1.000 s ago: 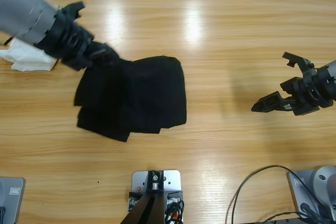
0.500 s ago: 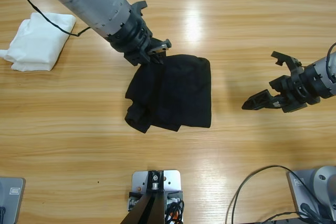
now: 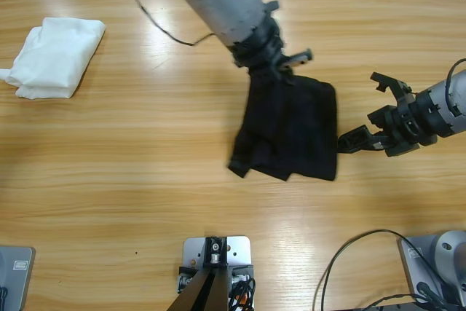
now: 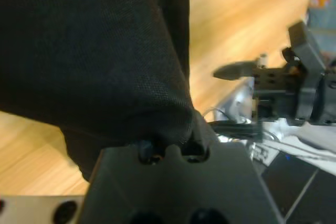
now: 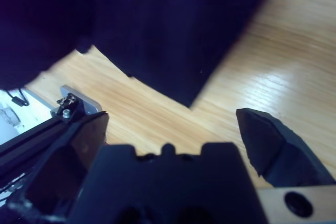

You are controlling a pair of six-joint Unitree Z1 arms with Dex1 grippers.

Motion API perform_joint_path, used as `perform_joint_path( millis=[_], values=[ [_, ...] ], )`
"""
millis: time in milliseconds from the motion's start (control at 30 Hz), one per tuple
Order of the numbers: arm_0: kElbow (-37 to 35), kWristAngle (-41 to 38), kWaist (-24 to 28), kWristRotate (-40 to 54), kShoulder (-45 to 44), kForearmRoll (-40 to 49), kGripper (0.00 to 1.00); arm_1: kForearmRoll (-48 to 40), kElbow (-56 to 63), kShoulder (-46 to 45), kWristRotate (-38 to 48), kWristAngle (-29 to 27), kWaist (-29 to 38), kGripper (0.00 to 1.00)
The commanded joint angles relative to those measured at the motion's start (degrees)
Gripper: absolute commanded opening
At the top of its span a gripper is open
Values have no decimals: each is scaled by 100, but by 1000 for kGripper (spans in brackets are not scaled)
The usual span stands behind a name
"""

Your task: Fold clothes

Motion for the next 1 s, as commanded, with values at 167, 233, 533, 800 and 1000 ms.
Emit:
perform_joint_path(
  millis=[167, 233, 533, 800, 1000],
  values=[
    [-1982, -680, -469, 93, 1527, 115, 968, -77, 152, 168, -17, 144, 129, 1000],
    [-2207, -657, -471, 101, 1554, 332, 968, -77, 152, 112, -17, 138, 134, 1000],
    [-2126, 944, 85, 1079, 406, 2592, 970, -5, 76, -737, 150, -834, 331, 1000],
    [-166, 2254, 109, 3642, -603, 2142, 967, 387, -411, -340, -2473, -1743, 871, 881],
    [2427, 2510, 201, 6027, -1888, 674, 1000, 1389, -1268, 280, -4373, -2702, 914, 844]
  ],
)
